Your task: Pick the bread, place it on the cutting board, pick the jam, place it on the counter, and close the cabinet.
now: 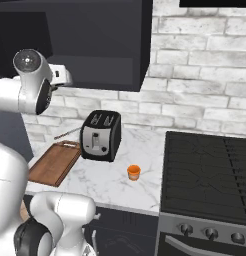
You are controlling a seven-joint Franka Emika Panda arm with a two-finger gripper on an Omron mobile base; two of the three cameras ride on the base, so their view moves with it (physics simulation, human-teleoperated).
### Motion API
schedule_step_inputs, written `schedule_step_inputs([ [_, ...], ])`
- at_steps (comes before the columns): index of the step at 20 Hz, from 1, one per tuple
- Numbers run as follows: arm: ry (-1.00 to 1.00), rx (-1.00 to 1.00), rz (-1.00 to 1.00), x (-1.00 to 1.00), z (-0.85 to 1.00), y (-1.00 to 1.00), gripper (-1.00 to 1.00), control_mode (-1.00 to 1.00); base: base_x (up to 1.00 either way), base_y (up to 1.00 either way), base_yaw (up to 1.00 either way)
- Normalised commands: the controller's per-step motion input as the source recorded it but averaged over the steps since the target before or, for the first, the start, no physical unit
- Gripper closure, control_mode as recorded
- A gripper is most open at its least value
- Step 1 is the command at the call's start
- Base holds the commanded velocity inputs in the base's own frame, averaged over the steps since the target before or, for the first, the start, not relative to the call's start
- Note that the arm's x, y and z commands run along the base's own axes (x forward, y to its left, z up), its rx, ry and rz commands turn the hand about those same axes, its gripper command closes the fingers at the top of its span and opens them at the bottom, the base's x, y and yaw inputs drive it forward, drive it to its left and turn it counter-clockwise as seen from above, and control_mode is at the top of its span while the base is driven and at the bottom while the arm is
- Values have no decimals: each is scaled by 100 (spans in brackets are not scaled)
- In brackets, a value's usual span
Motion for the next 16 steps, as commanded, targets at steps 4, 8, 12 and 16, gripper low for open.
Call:
schedule_step_inputs([
  [4, 13, 0, -1, -28, -14, 0, 100, -100, 0, 0, 0],
  [8, 18, 0, -2, -23, -21, 0, 100, -100, 0, 0, 0],
  [12, 18, 0, 0, -8, -24, 0, 100, -100, 0, 0, 0],
  [16, 17, 0, 0, -7, -27, 0, 100, -100, 0, 0, 0],
])
